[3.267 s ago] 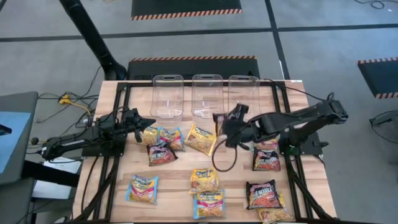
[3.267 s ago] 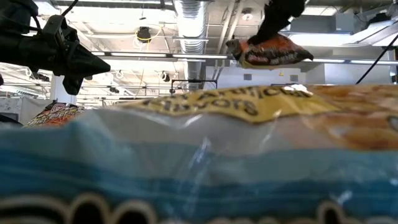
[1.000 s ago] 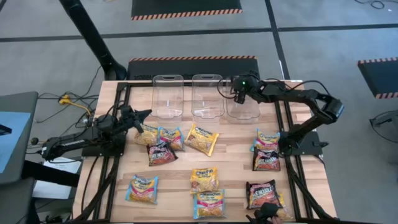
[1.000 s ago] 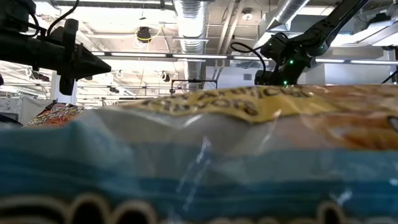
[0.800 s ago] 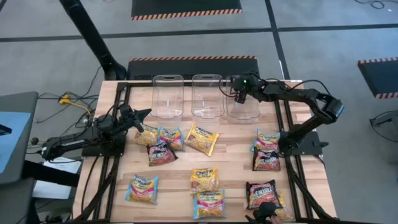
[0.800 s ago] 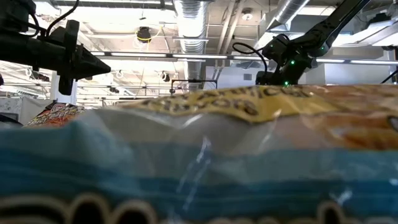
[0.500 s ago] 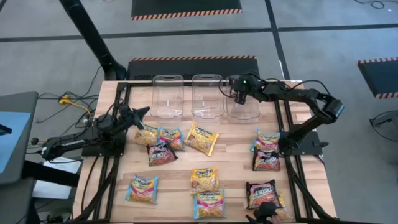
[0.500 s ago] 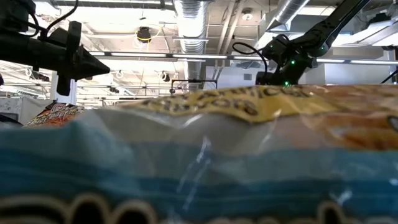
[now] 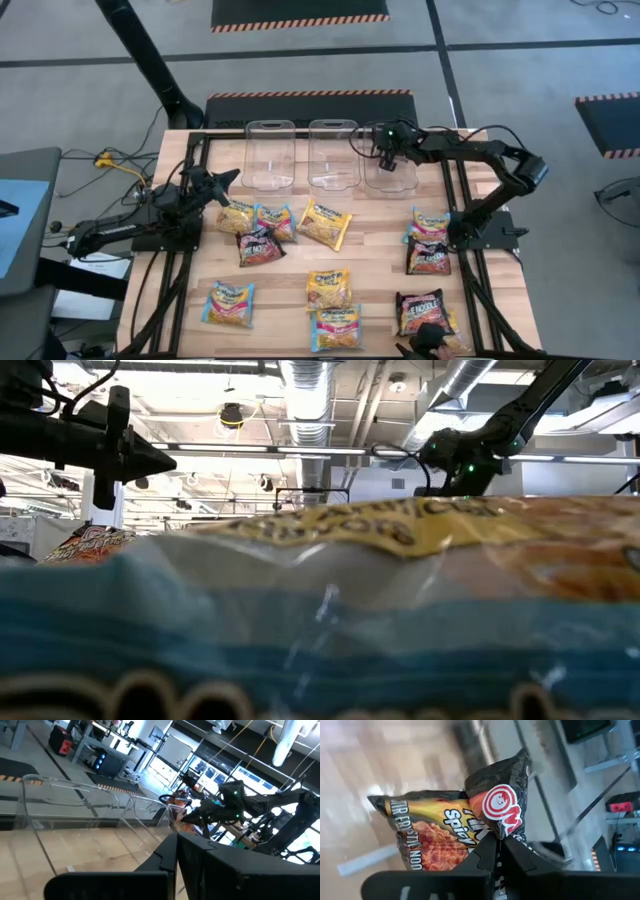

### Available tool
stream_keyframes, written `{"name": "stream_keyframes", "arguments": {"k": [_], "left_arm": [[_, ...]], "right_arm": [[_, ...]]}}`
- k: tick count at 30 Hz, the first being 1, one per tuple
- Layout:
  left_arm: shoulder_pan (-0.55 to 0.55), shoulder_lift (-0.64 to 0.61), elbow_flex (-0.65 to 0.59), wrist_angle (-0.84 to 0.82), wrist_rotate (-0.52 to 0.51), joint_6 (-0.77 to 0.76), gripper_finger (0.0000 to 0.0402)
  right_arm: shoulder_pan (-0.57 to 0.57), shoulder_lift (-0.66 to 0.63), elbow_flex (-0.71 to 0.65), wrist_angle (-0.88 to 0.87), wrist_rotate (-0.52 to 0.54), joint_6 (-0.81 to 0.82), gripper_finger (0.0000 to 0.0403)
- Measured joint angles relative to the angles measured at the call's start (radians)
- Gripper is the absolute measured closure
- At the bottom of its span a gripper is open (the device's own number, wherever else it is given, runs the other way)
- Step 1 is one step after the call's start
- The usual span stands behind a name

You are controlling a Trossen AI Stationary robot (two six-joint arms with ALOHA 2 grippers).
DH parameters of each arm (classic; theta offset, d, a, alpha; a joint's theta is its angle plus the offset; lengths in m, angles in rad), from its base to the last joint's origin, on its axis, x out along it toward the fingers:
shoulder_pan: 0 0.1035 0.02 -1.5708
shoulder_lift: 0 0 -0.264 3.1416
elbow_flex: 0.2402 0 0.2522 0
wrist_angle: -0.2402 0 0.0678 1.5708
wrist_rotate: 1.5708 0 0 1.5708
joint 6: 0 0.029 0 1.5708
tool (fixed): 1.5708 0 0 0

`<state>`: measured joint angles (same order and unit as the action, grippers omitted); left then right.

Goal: Sort Maruchan noodles
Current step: Put the black noodle pack into the right transparent bin

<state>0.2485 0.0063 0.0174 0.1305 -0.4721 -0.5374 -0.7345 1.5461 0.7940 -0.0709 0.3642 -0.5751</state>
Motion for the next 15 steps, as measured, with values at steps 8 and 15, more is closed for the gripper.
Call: {"name": "stream_keyframes", "arguments": {"k": [8, 15], "left_arm": [[0.000, 0.000, 0.000, 0.002, 0.000, -0.008, 0.0401], [0.000, 0.000, 0.000, 0.002, -0.001, -0.007, 0.0401]], "right_arm": [[0.028, 0.055, 0.000, 0.012, 0.050, -0.009, 0.0361], [0.033, 0.062, 0.000, 0.007, 0.056, -0.009, 0.0354]]}}
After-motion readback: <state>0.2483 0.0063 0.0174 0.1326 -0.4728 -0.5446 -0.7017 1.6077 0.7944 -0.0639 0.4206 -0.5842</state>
